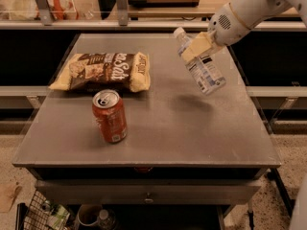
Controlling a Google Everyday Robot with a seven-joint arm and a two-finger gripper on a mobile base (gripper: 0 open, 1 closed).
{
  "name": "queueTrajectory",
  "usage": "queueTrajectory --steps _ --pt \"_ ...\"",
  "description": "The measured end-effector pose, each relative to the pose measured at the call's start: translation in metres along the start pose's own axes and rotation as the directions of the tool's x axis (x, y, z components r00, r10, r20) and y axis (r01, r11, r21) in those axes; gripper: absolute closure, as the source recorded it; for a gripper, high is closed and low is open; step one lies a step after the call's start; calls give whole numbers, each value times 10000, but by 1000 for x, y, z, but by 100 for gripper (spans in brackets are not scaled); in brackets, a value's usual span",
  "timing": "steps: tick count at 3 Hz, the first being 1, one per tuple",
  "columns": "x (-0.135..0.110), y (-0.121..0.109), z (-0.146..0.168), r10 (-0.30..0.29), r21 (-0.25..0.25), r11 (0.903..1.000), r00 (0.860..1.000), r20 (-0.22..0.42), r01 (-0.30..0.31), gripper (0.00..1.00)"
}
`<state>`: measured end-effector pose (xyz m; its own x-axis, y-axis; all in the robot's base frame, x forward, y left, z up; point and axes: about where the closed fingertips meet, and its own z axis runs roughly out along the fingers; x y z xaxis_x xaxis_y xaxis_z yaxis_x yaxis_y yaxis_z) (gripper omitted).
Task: Place blue plastic bottle upright
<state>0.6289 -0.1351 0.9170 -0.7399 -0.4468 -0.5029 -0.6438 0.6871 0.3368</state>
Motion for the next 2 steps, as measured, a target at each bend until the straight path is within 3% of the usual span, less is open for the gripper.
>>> queueTrajectory --steps 1,2 --pt "-15 17 -31 -370 -1685 9827 9732 2269 766 100" --pt "-20 31 -72 -466 -1951 9709 9082 4158 1391 100"
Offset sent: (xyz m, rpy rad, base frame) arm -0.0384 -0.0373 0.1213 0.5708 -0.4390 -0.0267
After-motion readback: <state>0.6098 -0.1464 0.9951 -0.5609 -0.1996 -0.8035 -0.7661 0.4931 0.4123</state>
